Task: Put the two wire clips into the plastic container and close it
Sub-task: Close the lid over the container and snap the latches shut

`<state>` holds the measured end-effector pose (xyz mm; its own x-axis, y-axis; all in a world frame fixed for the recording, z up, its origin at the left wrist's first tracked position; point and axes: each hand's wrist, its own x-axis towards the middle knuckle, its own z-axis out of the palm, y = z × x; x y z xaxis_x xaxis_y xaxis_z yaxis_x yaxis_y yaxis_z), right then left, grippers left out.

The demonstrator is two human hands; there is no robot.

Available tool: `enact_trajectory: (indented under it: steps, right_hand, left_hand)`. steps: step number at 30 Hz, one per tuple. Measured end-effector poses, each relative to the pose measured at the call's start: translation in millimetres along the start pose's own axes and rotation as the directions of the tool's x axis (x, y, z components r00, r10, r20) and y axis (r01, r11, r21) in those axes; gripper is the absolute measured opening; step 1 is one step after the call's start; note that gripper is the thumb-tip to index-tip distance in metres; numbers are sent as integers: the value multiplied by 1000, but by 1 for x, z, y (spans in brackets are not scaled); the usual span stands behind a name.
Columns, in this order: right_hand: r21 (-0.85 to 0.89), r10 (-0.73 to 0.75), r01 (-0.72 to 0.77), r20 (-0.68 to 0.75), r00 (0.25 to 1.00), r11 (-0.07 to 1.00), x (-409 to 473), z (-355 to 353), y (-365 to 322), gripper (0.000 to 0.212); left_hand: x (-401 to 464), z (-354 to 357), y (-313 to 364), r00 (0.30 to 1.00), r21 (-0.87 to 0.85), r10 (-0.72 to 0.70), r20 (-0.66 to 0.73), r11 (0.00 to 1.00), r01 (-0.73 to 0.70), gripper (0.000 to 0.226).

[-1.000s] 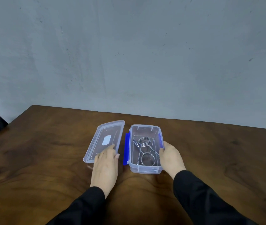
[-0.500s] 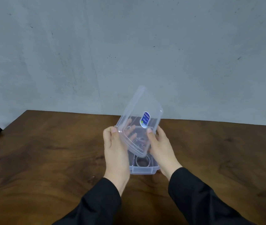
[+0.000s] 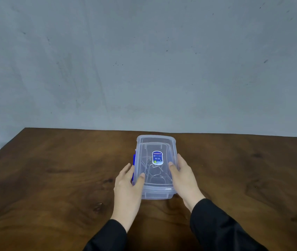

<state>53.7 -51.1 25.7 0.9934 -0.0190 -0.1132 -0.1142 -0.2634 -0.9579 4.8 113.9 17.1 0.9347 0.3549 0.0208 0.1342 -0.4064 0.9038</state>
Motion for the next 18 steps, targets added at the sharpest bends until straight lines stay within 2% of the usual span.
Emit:
enact_trajectory:
  steps: [5, 11, 18]
  right_hand:
    - [-45, 34, -34, 11, 999, 998, 0, 4, 11, 29]
    - [-106, 43, -41, 19, 999, 994, 5, 6, 12, 32]
    - [-169, 69, -65, 17, 997, 983, 6, 7, 17, 36]
  left_hand:
    - [0, 3, -13, 999, 71, -42, 18, 997, 41, 50]
    - [13, 3, -16, 989, -26, -54, 134, 998, 58, 47]
    - [10, 1, -19, 989, 4, -29, 144, 1000, 29, 21]
